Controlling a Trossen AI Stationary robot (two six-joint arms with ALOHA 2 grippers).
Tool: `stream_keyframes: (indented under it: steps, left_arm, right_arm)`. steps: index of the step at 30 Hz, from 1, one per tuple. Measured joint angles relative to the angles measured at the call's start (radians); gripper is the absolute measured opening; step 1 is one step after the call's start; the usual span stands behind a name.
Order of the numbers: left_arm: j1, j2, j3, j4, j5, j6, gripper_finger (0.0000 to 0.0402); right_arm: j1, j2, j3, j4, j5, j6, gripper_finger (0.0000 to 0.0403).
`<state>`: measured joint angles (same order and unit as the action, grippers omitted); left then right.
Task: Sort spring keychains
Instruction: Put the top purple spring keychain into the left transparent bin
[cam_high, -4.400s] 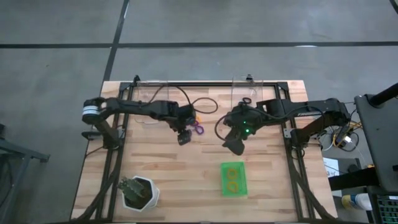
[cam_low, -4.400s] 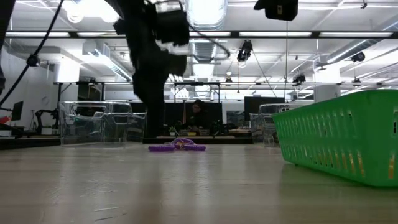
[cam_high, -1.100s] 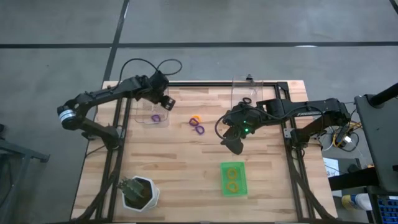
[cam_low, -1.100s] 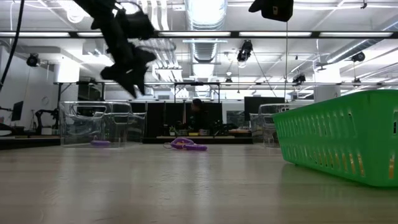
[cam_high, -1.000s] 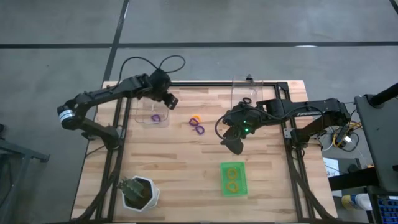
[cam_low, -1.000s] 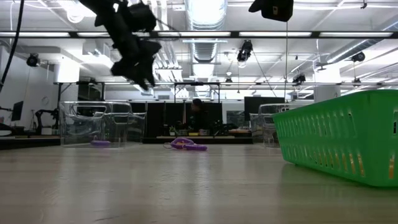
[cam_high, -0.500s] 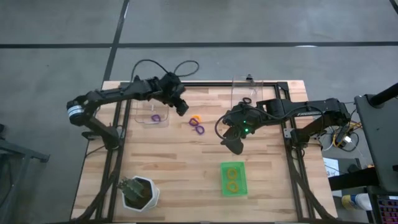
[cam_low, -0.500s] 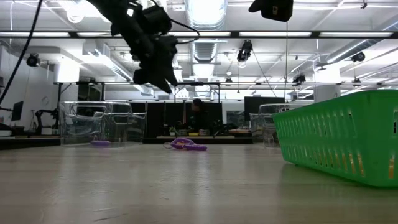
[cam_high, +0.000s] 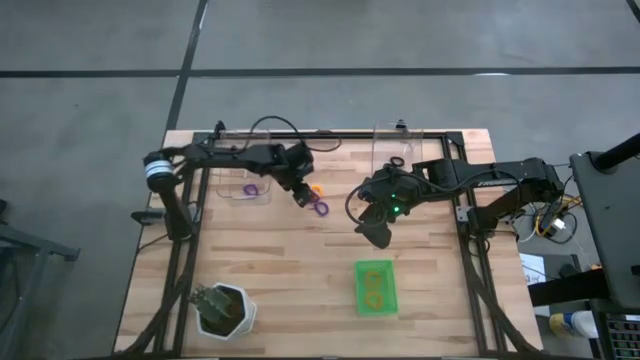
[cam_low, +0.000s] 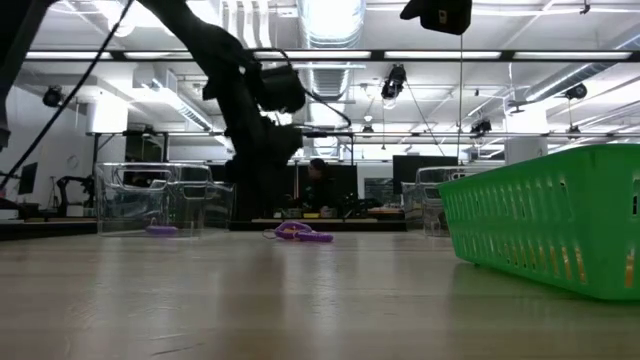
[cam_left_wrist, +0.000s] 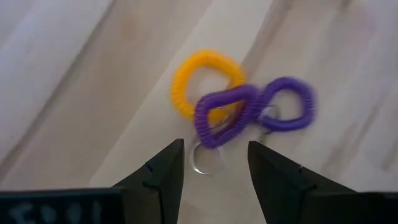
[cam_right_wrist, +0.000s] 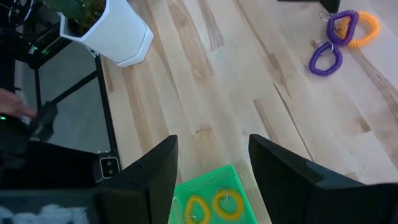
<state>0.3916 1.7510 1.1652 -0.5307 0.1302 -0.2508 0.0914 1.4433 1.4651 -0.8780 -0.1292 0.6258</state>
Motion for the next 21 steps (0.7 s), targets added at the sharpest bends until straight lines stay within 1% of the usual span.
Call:
stream_keyframes:
  steps: [5,11,13,15,16,18,19,21]
  left_arm:
    - [0.001,0.061,0.000,0.008,-0.003,-0.009,0.0167]
    - [0.000,0.104,0.000,0.049,0.005,-0.008,0.0164]
    - [0.000,0.104,0.000,0.057,0.006,-0.009,0.0153]
    - [0.000,0.103,0.000,0.056,0.007,-0.010,0.0122]
    - [0.000,0.100,0.000,0.051,0.007,-0.012,0.0098]
    - [0.001,0.093,0.000,0.042,0.005,-0.017,0.0036]
    - [0.001,0.087,0.000,0.030,0.001,-0.022,0.0020]
    - [0.002,0.077,0.001,0.029,0.003,-0.020,0.0008]
  right_arm:
    - [0.000,0.000,0.000,0.000,-0.001,0.008,0.0192]
    - [0.000,0.000,0.000,-0.002,-0.001,0.010,0.0192]
    - [0.000,0.000,0.000,-0.002,-0.002,0.011,0.0192]
    - [0.001,0.000,0.000,-0.002,-0.001,0.011,0.0192]
    - [0.002,0.000,0.000,-0.002,-0.001,0.011,0.0192]
    - [0.002,0.000,0.000,-0.002,-0.001,0.011,0.0192]
    - [0.002,0.000,0.000,-0.002,-0.001,0.011,0.0192]
    - [0.002,0.000,0.000,-0.002,-0.001,0.011,0.0192]
